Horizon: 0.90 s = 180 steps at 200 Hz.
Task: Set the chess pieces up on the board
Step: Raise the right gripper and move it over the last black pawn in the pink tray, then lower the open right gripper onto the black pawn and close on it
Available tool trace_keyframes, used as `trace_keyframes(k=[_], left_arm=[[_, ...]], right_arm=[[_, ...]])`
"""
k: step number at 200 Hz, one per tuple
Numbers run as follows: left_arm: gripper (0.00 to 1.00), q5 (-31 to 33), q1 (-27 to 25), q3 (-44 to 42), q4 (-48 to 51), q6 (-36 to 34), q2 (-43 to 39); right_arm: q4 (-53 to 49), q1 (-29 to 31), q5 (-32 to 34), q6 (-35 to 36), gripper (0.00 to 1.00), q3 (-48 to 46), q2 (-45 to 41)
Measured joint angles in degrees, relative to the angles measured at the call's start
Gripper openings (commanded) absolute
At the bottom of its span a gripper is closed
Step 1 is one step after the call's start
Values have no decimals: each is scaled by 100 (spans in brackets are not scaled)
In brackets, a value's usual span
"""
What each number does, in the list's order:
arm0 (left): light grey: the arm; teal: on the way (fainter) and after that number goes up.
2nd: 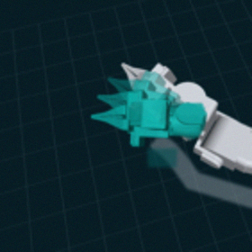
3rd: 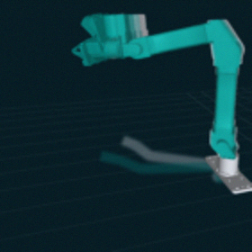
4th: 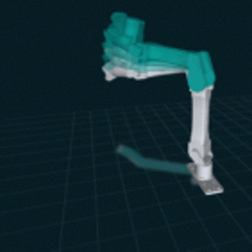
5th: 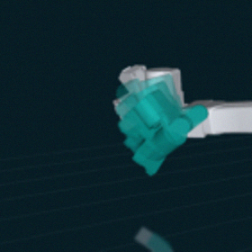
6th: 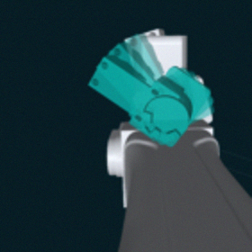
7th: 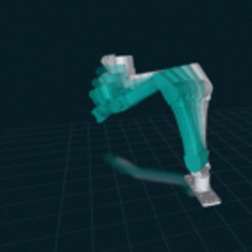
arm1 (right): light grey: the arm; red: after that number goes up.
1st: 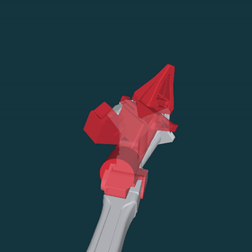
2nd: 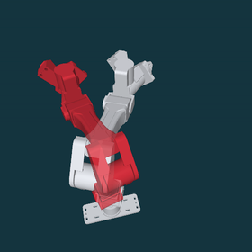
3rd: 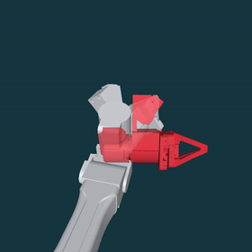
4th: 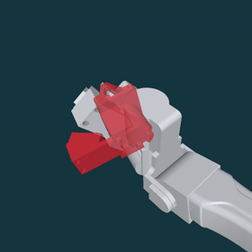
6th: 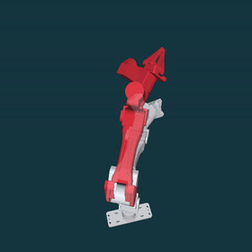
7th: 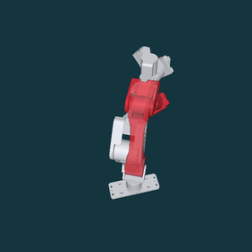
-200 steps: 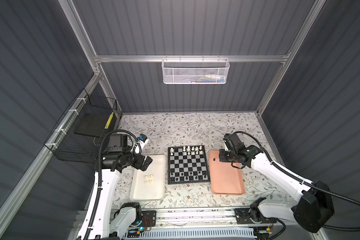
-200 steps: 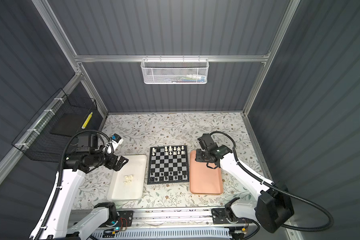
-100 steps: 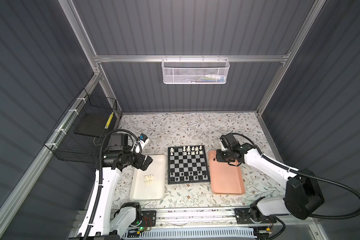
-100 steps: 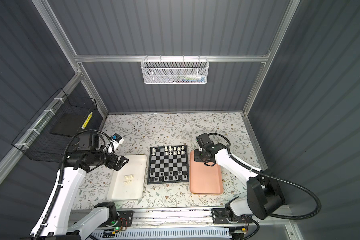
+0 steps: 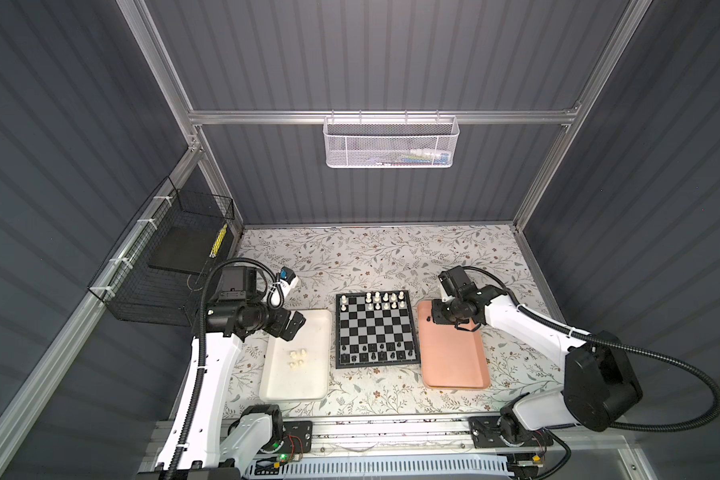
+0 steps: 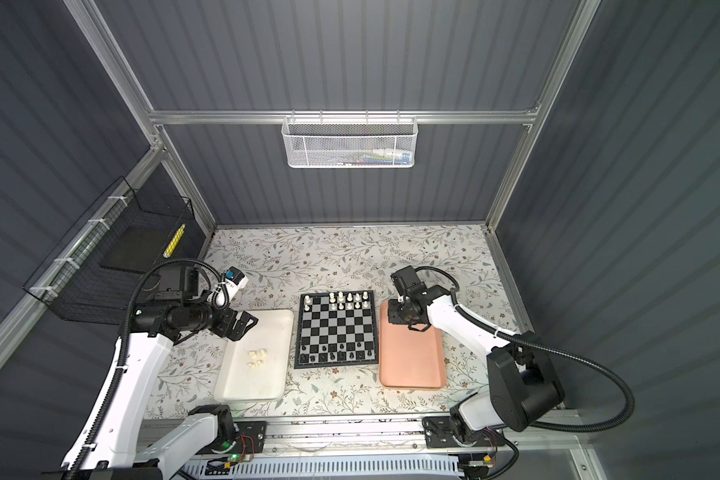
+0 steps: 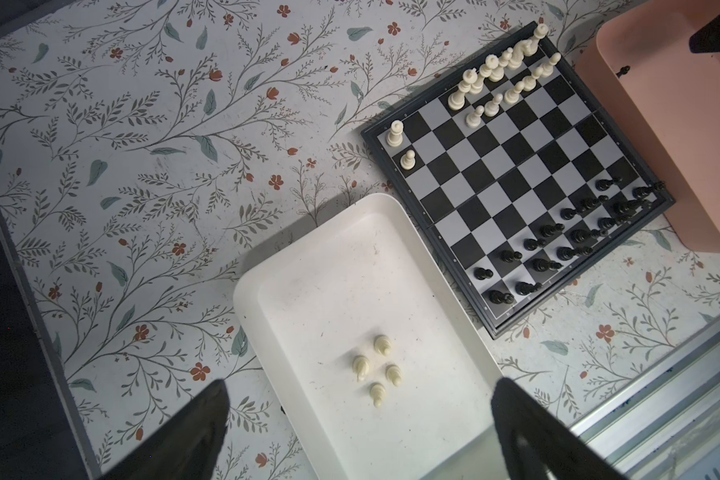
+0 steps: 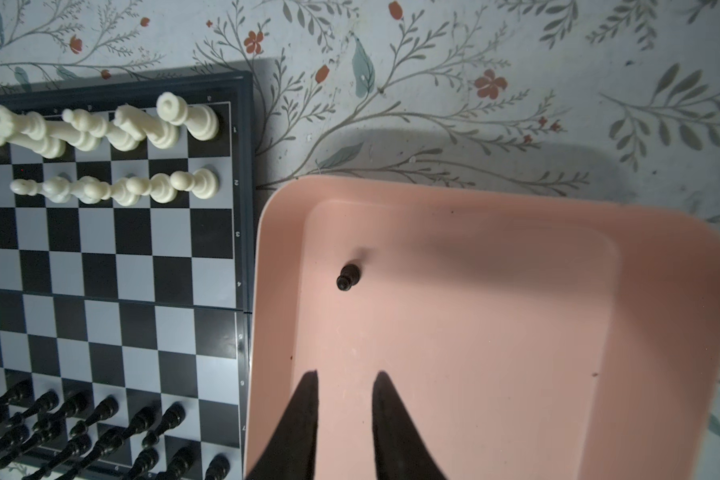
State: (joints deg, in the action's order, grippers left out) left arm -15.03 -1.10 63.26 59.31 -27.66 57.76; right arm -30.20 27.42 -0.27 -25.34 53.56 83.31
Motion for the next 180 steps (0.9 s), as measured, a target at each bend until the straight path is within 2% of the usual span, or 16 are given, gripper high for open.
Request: trace_keyframes(k=[180], left_arm=[[100, 7, 0, -35, 0, 24, -98]], right_arm=[[138, 0, -61, 286, 29, 409, 894]])
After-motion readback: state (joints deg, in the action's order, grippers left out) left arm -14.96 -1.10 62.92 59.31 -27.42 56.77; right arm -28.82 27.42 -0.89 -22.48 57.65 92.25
